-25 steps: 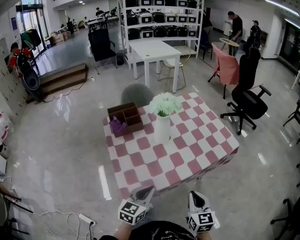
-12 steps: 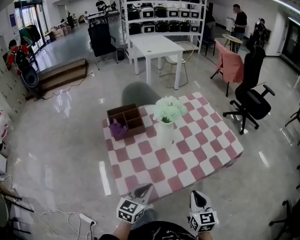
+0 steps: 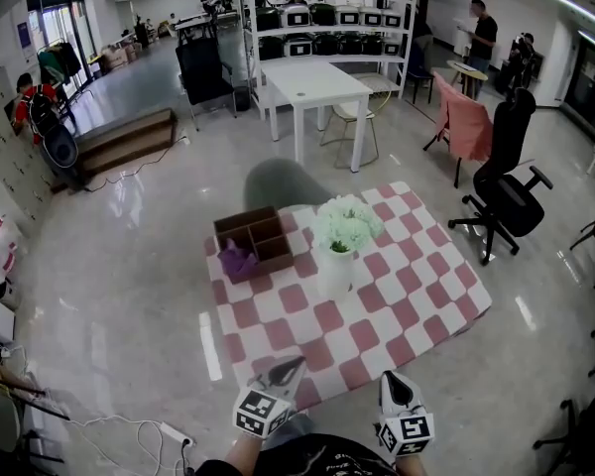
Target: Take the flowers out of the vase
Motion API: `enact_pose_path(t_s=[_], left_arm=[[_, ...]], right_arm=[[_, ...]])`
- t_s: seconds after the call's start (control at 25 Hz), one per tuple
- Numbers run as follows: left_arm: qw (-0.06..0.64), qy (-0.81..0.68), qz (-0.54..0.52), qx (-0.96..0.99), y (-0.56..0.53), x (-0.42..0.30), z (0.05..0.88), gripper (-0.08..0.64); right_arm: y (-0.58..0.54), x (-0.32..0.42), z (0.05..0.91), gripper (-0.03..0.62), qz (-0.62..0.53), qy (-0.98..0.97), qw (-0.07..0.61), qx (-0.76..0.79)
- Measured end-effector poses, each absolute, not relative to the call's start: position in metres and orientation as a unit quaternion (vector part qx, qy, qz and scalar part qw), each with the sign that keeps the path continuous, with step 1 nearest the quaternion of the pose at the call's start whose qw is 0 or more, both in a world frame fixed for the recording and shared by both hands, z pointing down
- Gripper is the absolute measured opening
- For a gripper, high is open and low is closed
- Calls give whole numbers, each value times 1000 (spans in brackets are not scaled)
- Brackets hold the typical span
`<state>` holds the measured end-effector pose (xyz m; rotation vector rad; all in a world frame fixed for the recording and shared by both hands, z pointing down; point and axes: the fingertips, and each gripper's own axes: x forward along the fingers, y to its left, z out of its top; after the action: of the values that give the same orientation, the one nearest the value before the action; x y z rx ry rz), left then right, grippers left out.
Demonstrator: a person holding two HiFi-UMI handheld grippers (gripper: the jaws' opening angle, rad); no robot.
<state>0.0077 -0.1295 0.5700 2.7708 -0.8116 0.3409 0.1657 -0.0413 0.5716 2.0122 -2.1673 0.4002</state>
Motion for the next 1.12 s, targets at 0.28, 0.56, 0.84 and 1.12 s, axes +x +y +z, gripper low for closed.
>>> enact_pose_path(t_s=[0.28, 0.56, 0.84, 1.12], left_arm=[[110, -275, 100, 950, -158, 10, 554, 11], [104, -278, 95, 950, -173, 6, 551, 11], [110, -293, 71, 947, -189, -2, 548, 11], [114, -303, 54, 945, -203, -13, 532, 11]], right_arm=[[-67, 164, 561, 9, 124, -725, 72, 674], [-95, 162, 550, 9, 115, -724, 77, 676], [-120, 147, 547, 9, 109, -731, 82, 669], [-133, 132, 545, 9, 108, -734, 88, 665]])
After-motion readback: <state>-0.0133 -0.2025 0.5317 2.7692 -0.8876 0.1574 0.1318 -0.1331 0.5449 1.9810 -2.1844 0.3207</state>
